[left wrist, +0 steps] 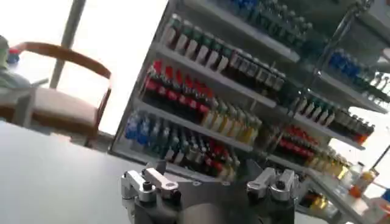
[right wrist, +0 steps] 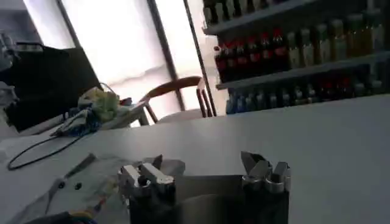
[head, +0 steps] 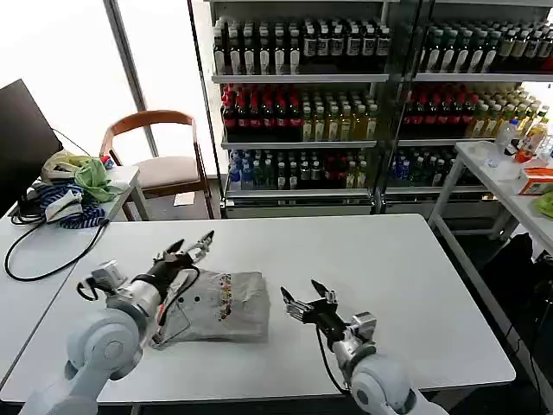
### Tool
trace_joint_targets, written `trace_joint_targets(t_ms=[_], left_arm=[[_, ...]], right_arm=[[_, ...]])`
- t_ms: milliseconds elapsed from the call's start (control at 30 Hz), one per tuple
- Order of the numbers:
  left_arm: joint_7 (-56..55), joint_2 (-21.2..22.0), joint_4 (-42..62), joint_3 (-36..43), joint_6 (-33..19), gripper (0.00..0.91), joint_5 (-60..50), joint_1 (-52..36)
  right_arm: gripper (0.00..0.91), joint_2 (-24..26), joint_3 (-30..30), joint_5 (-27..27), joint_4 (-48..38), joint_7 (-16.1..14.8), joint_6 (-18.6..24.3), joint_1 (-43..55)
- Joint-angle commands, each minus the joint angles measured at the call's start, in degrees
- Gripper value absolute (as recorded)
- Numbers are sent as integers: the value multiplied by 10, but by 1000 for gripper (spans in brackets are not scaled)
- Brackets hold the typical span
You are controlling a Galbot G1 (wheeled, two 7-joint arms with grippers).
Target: Fold and organize the clothes.
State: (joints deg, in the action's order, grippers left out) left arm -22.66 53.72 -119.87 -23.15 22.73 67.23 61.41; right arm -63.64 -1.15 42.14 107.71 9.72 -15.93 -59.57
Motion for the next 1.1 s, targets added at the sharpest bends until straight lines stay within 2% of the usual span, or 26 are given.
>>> trace_joint_targets(t_ms=[33,367,467,700,833,900,933,967,1000,1033,1100], left_arm=[[93,-6,-3,-150,-23,907,-95,85],[77,-1,-6,-186,-23,907,-77,113],[76,1,-7,-187,-23,907,-76,118],[77,9,-13,-172,-22,907,-77,114],[77,6,-14,-173,-22,907,-76,116],[76,4,-15,-175,-22,907,-76,118],[76,4,-15,-175,-22,907,-76,119],[76,5,-16,-175,-21,907,-76,120],[76,5,-17,-175,-21,907,-76,121],[76,6,-17,-174,-21,907,-76,121],[76,8,-16,-172,-21,907,-77,121]], right_arm=[[907,-36,-132,123,-66,59,-77,130],[907,-47,-144,145,-92,78,-79,136],[907,-49,-139,145,-92,92,-77,134],[907,-55,-140,151,-103,82,-81,132],[887,-61,-138,146,-104,91,-86,123],[836,-63,-138,147,-108,90,-82,121],[625,-64,-138,147,-109,87,-80,121],[484,-66,-138,147,-111,85,-79,121],[262,-67,-138,150,-113,82,-75,122],[0,-68,-138,151,-113,78,-71,122],[0,-68,-139,154,-110,69,-68,121]])
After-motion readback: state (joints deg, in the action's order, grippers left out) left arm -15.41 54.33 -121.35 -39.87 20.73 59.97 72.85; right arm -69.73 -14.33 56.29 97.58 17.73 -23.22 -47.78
